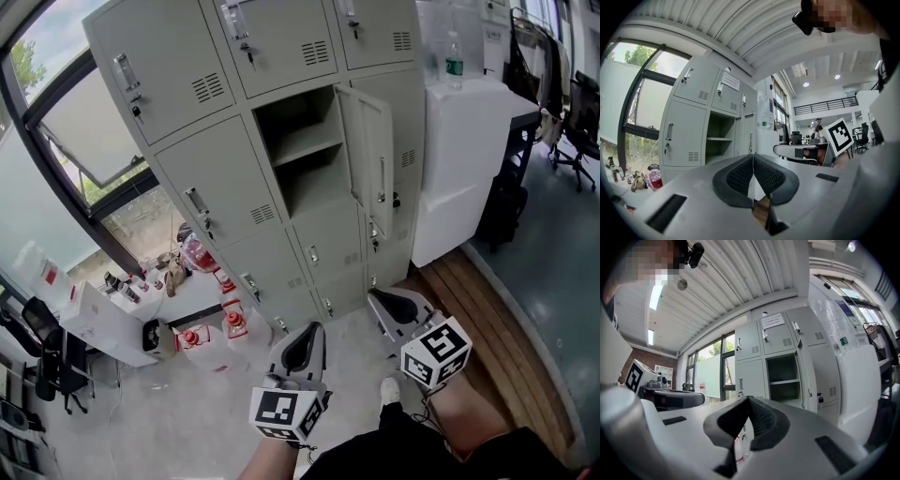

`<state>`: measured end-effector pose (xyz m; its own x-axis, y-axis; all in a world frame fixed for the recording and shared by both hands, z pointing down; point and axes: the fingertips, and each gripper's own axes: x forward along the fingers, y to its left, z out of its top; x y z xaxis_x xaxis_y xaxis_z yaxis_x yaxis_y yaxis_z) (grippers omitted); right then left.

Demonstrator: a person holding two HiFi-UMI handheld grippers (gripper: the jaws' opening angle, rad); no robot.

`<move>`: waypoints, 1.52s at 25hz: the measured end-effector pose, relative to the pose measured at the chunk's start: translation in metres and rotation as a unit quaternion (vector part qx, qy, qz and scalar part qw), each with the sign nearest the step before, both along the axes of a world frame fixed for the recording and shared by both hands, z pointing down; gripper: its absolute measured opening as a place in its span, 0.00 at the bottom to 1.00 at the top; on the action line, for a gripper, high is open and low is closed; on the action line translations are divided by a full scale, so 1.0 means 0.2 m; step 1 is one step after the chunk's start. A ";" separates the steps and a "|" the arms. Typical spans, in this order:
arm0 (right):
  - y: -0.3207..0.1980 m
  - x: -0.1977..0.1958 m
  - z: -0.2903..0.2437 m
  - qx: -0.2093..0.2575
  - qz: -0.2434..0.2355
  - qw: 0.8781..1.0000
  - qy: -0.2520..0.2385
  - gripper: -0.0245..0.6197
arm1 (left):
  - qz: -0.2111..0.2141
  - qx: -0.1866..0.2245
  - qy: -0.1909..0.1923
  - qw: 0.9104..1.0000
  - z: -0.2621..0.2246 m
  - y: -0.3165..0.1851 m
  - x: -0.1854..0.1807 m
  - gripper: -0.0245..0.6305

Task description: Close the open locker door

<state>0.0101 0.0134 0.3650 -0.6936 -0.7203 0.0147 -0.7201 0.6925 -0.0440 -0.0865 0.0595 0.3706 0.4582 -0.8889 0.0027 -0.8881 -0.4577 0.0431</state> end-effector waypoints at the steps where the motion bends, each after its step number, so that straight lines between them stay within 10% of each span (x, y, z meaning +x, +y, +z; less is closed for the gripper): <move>1: -0.03 0.01 0.00 -0.002 0.000 1.000 0.000 0.12 | 0.000 -0.001 0.000 1.000 0.00 -0.02 0.00 0.07; 26: -0.73 0.14 0.07 -0.025 -0.018 0.999 -0.014 0.12 | -0.004 -0.022 0.005 1.000 0.08 -0.71 0.16 0.07; 29: -0.80 0.19 0.07 -0.011 -0.003 1.000 -0.016 0.42 | -0.007 -0.026 0.007 1.000 0.10 -0.76 0.18 0.07; 38: -1.02 0.35 0.05 -0.013 0.029 0.999 -0.032 0.52 | -0.016 -0.027 0.003 0.999 0.08 -0.89 0.24 0.07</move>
